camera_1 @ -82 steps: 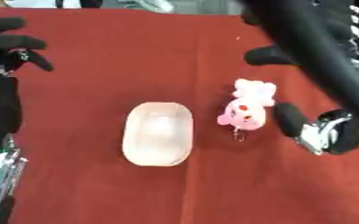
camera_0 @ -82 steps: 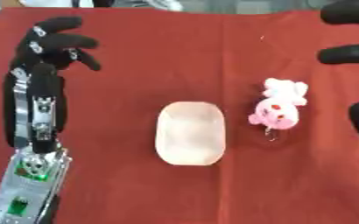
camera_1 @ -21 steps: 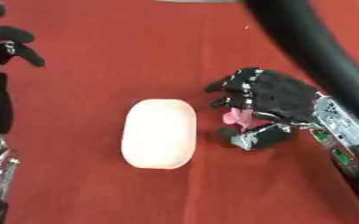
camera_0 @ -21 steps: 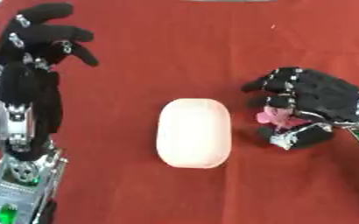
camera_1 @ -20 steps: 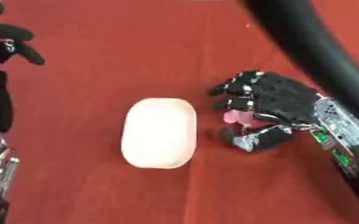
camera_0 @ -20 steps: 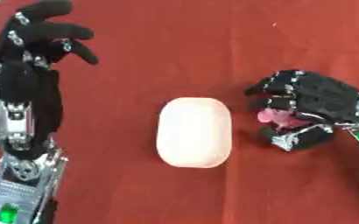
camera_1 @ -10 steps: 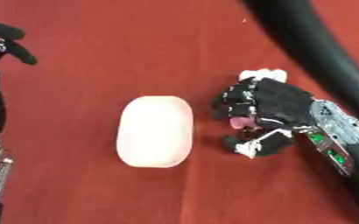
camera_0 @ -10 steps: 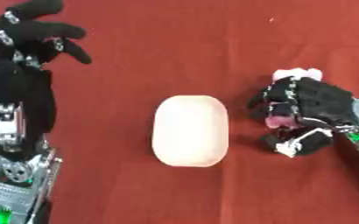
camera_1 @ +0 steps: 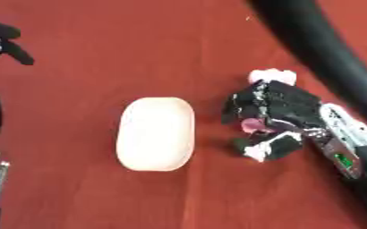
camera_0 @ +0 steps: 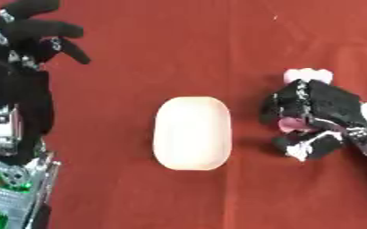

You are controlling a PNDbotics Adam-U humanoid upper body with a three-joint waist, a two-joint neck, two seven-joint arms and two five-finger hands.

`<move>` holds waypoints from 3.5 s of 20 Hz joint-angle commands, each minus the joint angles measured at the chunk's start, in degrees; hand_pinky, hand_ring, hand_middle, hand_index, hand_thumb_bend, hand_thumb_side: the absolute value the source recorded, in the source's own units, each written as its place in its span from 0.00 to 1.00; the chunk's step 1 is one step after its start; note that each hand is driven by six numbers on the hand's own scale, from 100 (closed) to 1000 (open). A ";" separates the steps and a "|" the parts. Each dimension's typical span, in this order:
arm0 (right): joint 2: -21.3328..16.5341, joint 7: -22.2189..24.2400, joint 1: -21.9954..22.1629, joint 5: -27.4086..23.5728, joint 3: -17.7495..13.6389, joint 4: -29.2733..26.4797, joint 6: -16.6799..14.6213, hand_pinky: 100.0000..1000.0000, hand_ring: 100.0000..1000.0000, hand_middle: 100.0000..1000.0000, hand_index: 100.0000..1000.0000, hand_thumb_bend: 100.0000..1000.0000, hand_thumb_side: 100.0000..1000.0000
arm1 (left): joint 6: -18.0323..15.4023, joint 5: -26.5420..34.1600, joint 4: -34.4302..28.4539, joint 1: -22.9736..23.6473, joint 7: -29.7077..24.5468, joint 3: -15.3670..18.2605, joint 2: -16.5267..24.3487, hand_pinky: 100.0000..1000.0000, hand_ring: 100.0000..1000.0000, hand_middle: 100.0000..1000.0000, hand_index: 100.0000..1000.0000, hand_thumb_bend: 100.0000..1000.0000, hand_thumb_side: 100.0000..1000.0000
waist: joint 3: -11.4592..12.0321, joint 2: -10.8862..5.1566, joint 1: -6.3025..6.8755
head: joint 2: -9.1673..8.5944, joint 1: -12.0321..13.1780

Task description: Pick up objects on the table and place them in the box.

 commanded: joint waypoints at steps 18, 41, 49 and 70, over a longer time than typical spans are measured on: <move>-1.37 21.12 1.07 -32.03 -0.48 -8.57 7.32 0.00 0.00 0.00 0.04 0.00 0.70 | 0.15 0.20 -1.10 -0.40 -0.01 0.65 0.07 0.34 0.59 0.70 0.66 0.00 0.83 | -0.24 -0.38 0.45 | 0.27 -0.59; -3.91 26.34 -6.28 -34.54 0.52 -30.76 10.90 0.00 0.00 0.00 0.01 0.00 0.76 | -0.40 0.62 -1.10 -1.67 -2.00 -0.99 -0.51 0.35 0.57 0.70 0.66 0.00 0.82 | 2.63 -2.38 -2.08 | -1.25 -0.47; -0.80 26.56 -7.94 -29.76 2.65 -23.79 9.30 0.00 0.00 0.00 0.02 0.00 0.73 | -1.67 1.43 -1.10 -4.50 -3.77 -2.11 -2.77 0.37 0.57 0.69 0.66 0.00 0.80 | 7.12 -2.52 -4.77 | -3.08 0.32; 3.63 24.56 -8.55 -5.71 9.11 -19.96 4.70 0.00 0.00 0.00 0.01 0.00 0.70 | -2.45 1.28 -1.10 -5.67 -4.59 -2.47 -4.53 0.38 0.58 0.69 0.67 0.03 0.77 | 10.43 -3.55 -7.60 | -2.36 0.92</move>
